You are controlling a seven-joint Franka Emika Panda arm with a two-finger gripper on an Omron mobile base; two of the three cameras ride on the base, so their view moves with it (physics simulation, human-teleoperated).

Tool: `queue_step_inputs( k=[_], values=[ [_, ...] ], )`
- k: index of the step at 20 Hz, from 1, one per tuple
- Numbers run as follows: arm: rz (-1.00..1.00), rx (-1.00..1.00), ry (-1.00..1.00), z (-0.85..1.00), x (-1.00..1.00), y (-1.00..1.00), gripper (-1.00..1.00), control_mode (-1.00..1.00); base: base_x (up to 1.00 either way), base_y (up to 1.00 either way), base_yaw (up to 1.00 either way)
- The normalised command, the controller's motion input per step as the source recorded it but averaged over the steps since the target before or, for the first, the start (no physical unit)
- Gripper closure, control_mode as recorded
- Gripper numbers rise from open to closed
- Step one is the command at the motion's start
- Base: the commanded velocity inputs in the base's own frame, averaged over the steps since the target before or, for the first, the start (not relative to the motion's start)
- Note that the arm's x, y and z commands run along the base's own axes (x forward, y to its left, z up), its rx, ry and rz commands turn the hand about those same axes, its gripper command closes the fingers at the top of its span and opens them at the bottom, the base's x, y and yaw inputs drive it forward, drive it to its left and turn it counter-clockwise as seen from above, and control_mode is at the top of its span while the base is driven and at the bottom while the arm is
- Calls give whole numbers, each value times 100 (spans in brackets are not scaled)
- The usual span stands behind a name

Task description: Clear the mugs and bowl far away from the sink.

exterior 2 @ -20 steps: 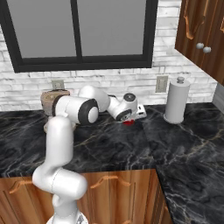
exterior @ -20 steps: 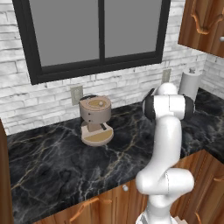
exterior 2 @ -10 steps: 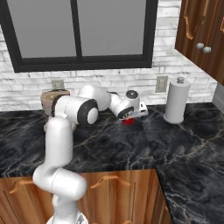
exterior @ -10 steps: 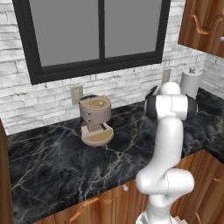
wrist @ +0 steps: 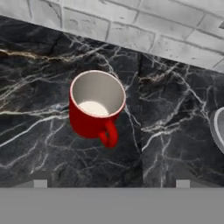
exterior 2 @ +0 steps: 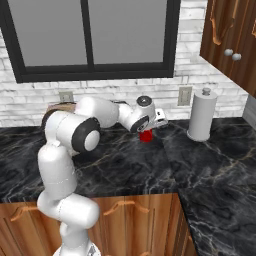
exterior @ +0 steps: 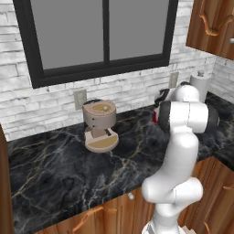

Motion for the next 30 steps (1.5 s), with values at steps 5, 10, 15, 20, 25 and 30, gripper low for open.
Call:
queue_step_inputs(
  k=[5, 10, 15, 20, 25, 30],
  values=[
    [-12, -12, -1, 77, -46, 45, -100, -100, 0, 0, 0],
    [-29, -1, 0, 100, -46, 24, -100, -100, 0, 0, 0],
    [-30, 0, 0, 100, -75, 18, -100, -100, 0, 0, 0],
    [-29, 12, 1, 81, -92, 7, -100, -100, 0, 0, 0],
    [-18, 29, 0, 54, -100, 11, -100, -100, 0, 0, 0],
    [0, 3, -13, 66, -68, 19, -100, -100, 0, 0, 0]
  ],
)
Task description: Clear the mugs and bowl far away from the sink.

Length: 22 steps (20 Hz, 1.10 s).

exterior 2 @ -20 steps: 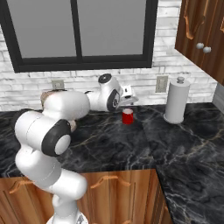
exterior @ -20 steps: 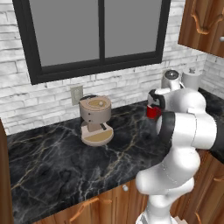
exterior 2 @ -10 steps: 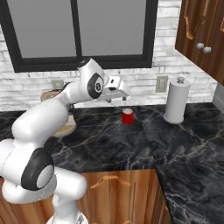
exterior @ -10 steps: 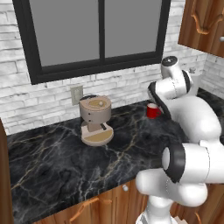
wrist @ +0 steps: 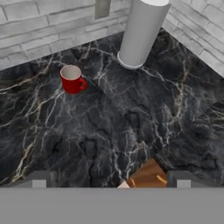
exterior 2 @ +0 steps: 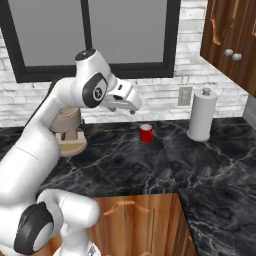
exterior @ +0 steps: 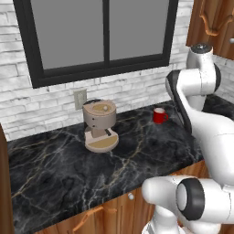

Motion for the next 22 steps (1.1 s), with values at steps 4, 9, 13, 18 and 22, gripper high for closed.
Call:
queue_step_inputs(
  k=[4, 9, 13, 18, 22],
  values=[
    [6, -3, -4, 51, -66, 10, -100, -100, 0, 0, 0],
    [10, 1, -3, 15, -81, 13, -100, -100, 0, 0, 0],
    [8, 4, -9, 0, -66, 28, -100, -100, 0, 0, 0],
    [0, 8, -15, 1, -46, 20, -100, -100, 0, 0, 0],
    [0, 12, -21, 0, -49, 23, -100, -100, 0, 0, 0]
  ],
)
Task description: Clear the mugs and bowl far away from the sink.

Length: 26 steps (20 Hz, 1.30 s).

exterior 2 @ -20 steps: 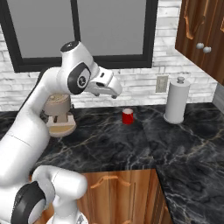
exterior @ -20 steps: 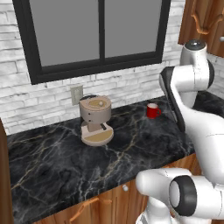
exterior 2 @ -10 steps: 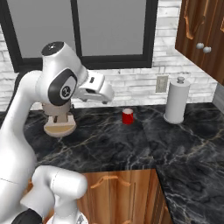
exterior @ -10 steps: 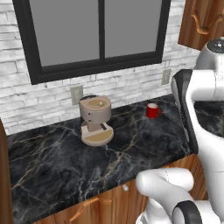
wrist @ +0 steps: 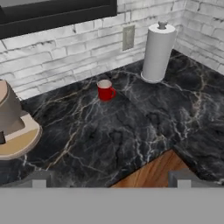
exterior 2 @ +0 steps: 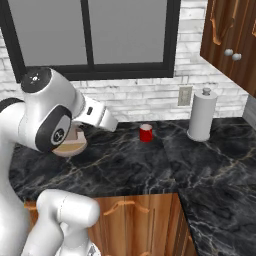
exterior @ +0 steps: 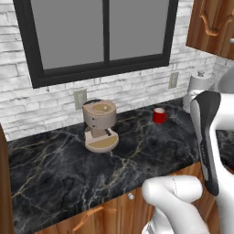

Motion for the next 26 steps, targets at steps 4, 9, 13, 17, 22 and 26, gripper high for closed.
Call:
queue_step_inputs(
  k=[4, 9, 13, 17, 22, 26],
  values=[
    [0, 7, -18, 11, -28, 19, -100, 100, -12, 3, 1],
    [0, 0, 0, 0, 0, 0, -100, 100, -72, 18, 2],
    [0, 0, 0, 0, 0, 0, -100, 100, -100, 30, 2],
    [0, 0, 0, 0, 0, 0, -100, 100, -100, 47, 7],
    [0, 0, 0, 0, 0, 0, -100, 100, -100, 35, 13],
    [0, 0, 0, 0, 0, 0, -100, 100, -70, 7, 76]
  ],
)
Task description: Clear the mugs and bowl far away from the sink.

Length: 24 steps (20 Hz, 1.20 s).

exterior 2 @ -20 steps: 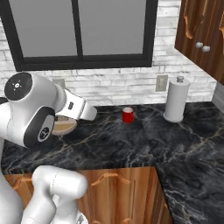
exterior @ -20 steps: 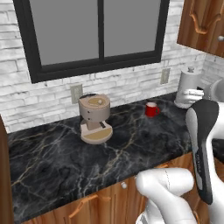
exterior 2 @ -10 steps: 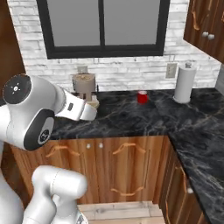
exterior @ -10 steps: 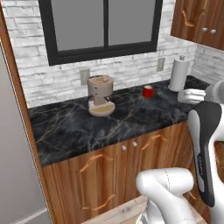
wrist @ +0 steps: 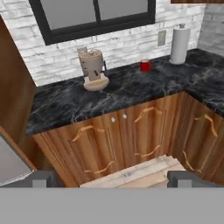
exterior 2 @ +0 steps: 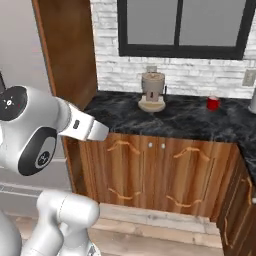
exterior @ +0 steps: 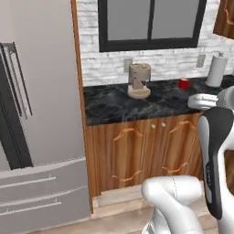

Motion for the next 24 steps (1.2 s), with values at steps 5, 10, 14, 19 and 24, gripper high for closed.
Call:
queue_step_inputs(
  k=[5, 10, 14, 19, 24],
  values=[
    [0, 0, 0, 0, 0, 0, -100, 100, -2, 0, 100],
    [0, 0, 0, 0, 0, 0, -100, 100, 0, 0, 100],
    [0, 0, 0, 0, 0, 0, -100, 100, -1, 1, 100],
    [0, 0, 0, 0, 0, 0, -100, 100, 0, 3, 100],
    [0, 0, 0, 0, 0, 0, -100, 100, -6, 20, 99]
  ],
)
